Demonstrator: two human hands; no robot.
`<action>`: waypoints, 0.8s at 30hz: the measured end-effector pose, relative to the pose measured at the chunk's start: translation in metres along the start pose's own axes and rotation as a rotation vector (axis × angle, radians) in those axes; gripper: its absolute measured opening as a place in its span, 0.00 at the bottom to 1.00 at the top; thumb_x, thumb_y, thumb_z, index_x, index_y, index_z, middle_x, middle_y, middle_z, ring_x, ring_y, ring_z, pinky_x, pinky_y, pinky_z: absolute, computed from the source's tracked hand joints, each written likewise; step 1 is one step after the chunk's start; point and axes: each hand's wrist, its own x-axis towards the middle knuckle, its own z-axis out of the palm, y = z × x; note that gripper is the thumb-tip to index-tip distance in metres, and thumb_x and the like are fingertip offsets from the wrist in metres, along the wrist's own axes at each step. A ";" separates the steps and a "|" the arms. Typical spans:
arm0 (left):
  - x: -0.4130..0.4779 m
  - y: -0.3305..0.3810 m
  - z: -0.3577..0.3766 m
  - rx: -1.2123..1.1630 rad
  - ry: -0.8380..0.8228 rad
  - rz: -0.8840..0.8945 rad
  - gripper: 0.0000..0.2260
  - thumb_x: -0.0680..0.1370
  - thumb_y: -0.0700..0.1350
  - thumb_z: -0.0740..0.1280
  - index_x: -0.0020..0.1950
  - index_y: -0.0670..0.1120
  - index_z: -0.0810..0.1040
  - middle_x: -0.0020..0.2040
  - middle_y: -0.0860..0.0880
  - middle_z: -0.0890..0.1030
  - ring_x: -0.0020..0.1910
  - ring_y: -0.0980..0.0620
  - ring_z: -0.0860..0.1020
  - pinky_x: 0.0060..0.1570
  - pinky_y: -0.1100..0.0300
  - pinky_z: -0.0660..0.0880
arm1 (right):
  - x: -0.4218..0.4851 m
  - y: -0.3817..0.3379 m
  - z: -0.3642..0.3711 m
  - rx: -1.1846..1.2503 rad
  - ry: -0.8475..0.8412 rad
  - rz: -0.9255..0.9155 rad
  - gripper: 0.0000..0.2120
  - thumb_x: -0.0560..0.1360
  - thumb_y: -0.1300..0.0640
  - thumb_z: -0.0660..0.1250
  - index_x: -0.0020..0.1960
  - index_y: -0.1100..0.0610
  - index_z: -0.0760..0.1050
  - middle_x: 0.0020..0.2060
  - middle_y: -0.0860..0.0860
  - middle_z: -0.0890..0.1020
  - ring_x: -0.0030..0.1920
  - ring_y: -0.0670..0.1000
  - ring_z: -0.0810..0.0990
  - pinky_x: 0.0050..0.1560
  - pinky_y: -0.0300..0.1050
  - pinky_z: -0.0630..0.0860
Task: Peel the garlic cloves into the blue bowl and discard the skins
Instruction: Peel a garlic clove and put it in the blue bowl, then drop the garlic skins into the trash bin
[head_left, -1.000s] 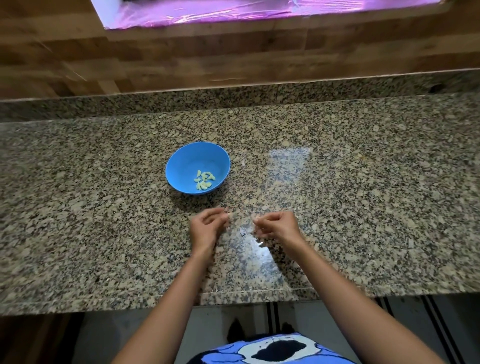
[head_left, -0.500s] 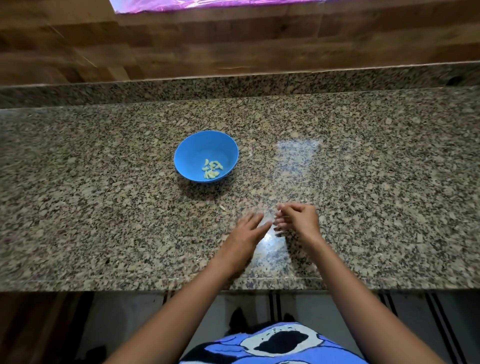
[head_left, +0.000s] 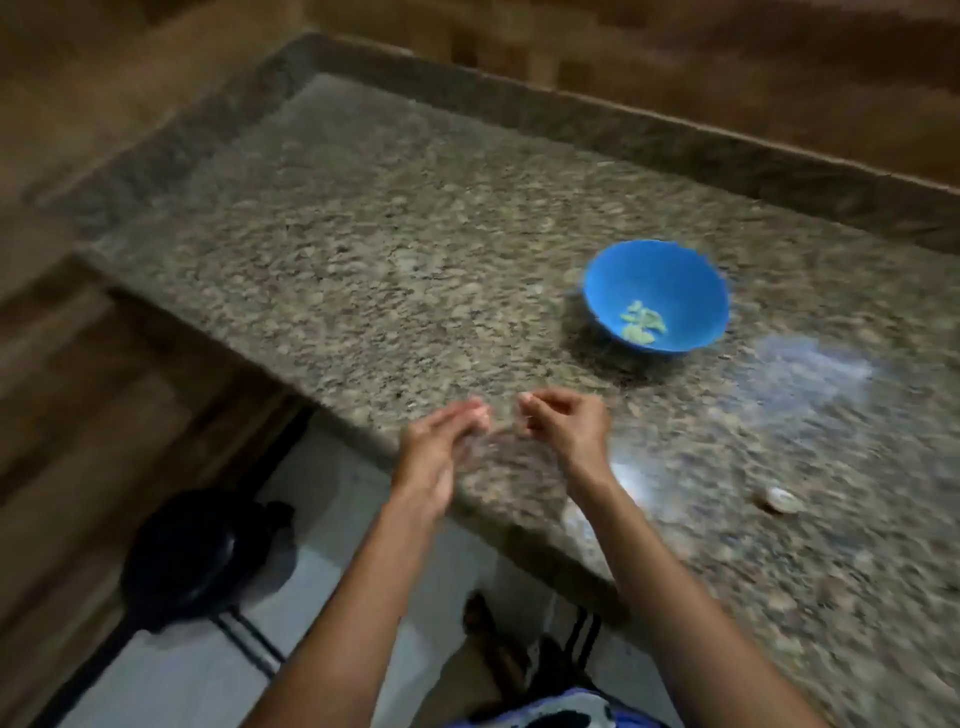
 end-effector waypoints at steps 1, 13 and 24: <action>0.006 0.012 -0.032 -0.177 0.097 -0.012 0.06 0.74 0.28 0.64 0.45 0.37 0.79 0.33 0.49 0.84 0.31 0.58 0.81 0.34 0.69 0.78 | 0.002 0.000 0.037 0.010 -0.122 0.037 0.04 0.74 0.69 0.64 0.42 0.68 0.77 0.28 0.55 0.77 0.23 0.44 0.75 0.27 0.34 0.74; 0.048 0.073 -0.348 -0.852 0.666 0.115 0.13 0.78 0.32 0.60 0.62 0.33 0.73 0.67 0.38 0.72 0.47 0.52 0.77 0.54 0.65 0.73 | 0.014 0.094 0.377 -0.294 -0.657 0.415 0.06 0.75 0.75 0.60 0.48 0.76 0.75 0.23 0.60 0.79 0.22 0.50 0.78 0.25 0.36 0.75; 0.104 0.098 -0.460 -1.023 0.737 0.139 0.14 0.77 0.31 0.61 0.62 0.32 0.73 0.58 0.39 0.77 0.48 0.50 0.78 0.60 0.55 0.71 | 0.057 0.157 0.502 -0.414 -0.564 0.604 0.13 0.78 0.68 0.57 0.59 0.74 0.71 0.50 0.66 0.80 0.51 0.60 0.81 0.44 0.40 0.77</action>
